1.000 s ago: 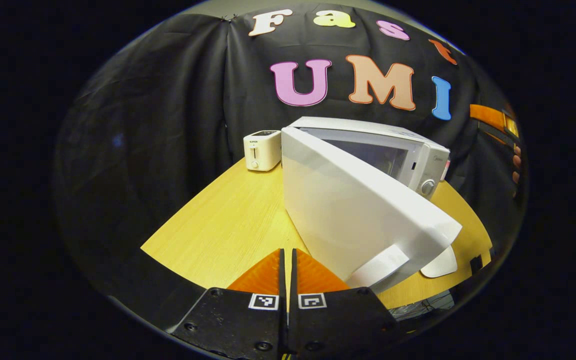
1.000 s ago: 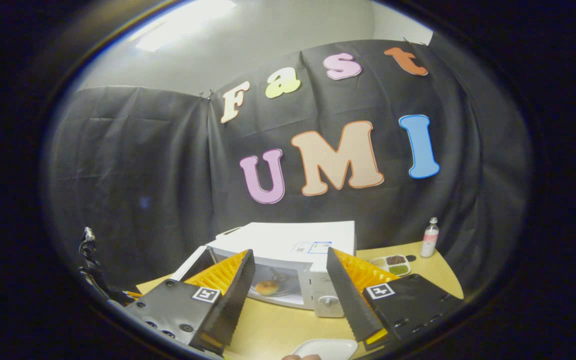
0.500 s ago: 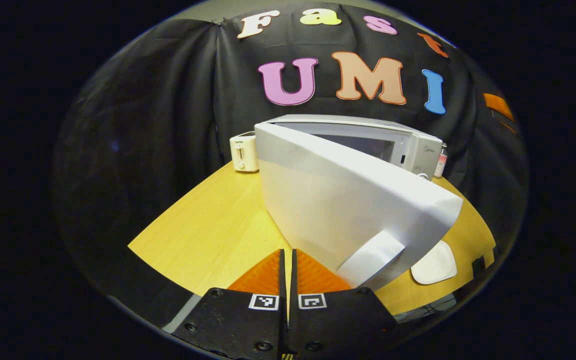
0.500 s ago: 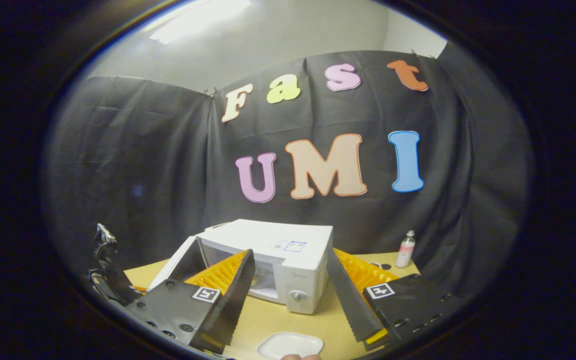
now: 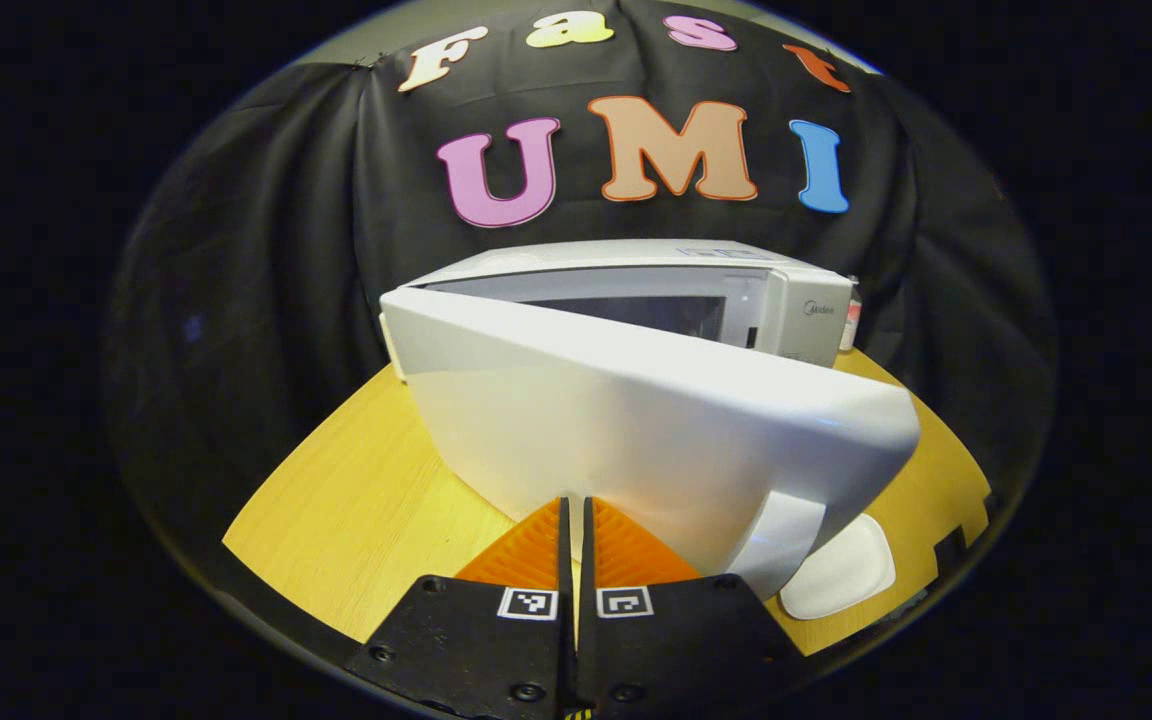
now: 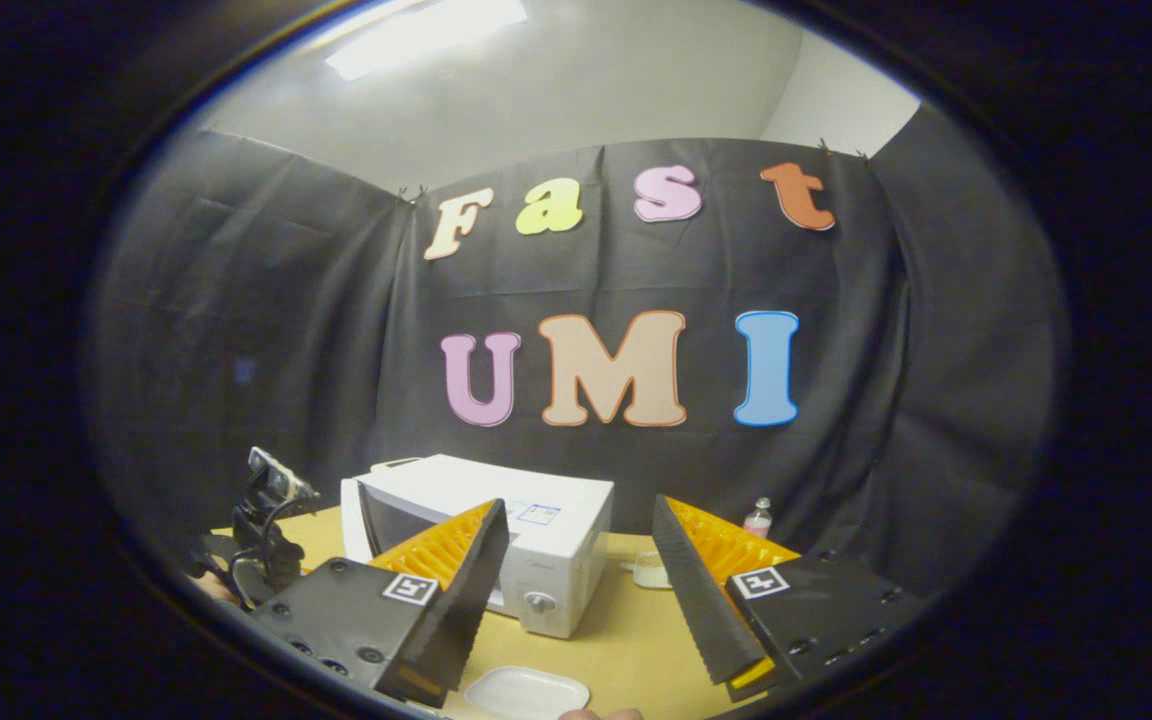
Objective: Open the microwave oven with the left hand, put the food in, and close the microwave oven.
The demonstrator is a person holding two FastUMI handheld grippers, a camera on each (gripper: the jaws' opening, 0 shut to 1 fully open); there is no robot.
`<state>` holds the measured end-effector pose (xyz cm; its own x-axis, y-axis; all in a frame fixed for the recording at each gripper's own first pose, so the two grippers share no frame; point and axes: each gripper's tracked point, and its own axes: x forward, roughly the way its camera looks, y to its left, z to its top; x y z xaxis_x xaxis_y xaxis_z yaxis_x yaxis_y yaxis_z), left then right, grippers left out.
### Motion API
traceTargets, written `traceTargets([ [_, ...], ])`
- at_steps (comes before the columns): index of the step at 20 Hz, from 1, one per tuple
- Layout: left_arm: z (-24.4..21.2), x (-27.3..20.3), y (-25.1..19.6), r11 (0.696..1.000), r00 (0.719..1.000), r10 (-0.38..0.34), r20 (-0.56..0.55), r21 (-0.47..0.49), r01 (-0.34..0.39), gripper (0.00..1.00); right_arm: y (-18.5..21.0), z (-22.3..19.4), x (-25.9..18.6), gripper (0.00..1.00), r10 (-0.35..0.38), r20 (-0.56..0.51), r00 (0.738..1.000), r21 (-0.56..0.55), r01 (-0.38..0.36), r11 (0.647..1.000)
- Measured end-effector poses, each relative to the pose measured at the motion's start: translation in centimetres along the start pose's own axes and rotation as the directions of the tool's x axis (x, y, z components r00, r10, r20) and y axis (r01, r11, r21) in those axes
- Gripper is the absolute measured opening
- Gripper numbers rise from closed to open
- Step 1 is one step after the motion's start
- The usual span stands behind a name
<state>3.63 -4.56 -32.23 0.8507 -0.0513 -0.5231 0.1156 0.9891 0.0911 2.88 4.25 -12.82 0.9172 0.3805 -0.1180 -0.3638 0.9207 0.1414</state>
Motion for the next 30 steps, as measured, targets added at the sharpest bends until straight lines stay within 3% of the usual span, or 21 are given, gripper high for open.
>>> traceTargets([
  [7,1.1,1.9,-5.7,0.988,0.992,-0.128,-0.011,0.091,0.129,0.0,-3.0,0.5,-1.9,0.84,-0.073,0.001,0.997,-0.026,0.073,0.997],
  [13,2.8,3.3,-7.2,0.975,0.988,-0.157,-0.008,0.156,0.156,0.0,-4.1,2.2,-2.9,0.84,-0.108,0.037,0.993,-0.018,0.109,0.994],
  [19,4.1,5.4,-7.8,0.971,0.987,-0.163,-0.007,0.174,0.162,0.0,-3.6,2.5,-3.7,0.84,-0.096,0.041,0.995,-0.004,0.096,0.995],
  [24,7.8,8.0,-8.3,0.958,0.984,-0.17,0.048,0.243,0.154,0.0,-3.5,1.9,-4.1,0.84,-0.106,0.015,0.994,-0.019,0.106,0.994],
  [28,8.7,8.9,-8.1,0.979,0.985,-0.16,0.071,0.139,0.149,0.0,-3.3,1.0,-4.2,0.84,-0.109,-0.022,0.994,-0.013,0.108,0.994],
  [30,8.7,9.1,-8.5,0.978,0.983,-0.168,0.07,0.14,0.157,0.0,-3.3,0.9,-4.3,0.84,-0.11,-0.026,0.994,-0.029,0.109,0.994],
])
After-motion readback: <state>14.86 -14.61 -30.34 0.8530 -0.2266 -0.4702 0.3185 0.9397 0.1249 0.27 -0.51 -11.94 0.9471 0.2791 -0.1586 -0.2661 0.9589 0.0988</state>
